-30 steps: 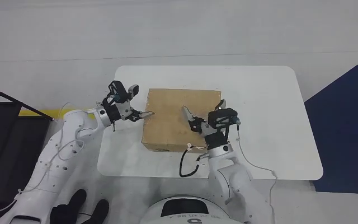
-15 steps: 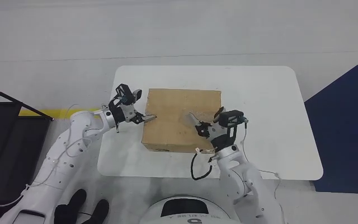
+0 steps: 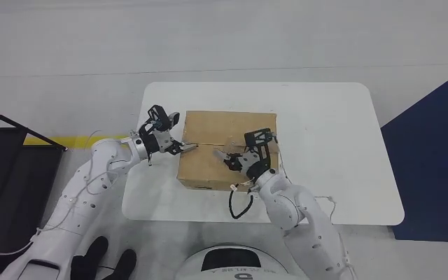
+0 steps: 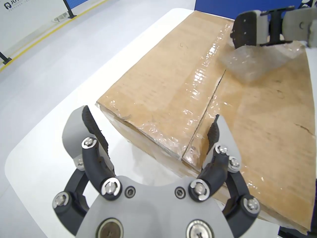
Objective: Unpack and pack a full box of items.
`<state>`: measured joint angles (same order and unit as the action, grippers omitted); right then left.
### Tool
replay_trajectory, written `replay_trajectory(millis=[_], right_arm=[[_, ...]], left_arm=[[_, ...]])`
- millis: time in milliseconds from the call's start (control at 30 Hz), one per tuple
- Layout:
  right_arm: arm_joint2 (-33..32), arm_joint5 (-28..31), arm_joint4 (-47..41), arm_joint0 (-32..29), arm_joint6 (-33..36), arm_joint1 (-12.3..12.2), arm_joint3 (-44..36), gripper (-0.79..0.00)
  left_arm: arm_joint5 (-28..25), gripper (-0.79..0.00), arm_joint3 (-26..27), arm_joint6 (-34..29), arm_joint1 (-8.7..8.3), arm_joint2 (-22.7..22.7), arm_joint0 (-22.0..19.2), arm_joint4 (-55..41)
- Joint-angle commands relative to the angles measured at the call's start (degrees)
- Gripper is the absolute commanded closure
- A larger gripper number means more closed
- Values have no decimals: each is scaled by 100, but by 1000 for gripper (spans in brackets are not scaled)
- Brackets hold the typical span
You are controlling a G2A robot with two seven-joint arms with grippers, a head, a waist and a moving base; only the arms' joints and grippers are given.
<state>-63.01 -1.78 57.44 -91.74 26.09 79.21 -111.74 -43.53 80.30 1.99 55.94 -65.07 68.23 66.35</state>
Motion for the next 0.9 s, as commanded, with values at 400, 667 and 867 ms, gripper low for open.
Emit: replay_trajectory(millis=[400, 667, 867], right_arm=[[1185, 1169, -1413, 1112, -445, 242, 450, -785], [278, 1809, -1247, 148, -1933, 53, -284, -785], [-694, 1394, -629, -951, -2823, -92, -778, -785]], left_arm=[[67, -785, 52, 95, 42, 7, 41, -16], [109, -785, 13, 165, 45, -69, 136, -28], [97, -785, -45, 147, 33, -192, 165, -74]])
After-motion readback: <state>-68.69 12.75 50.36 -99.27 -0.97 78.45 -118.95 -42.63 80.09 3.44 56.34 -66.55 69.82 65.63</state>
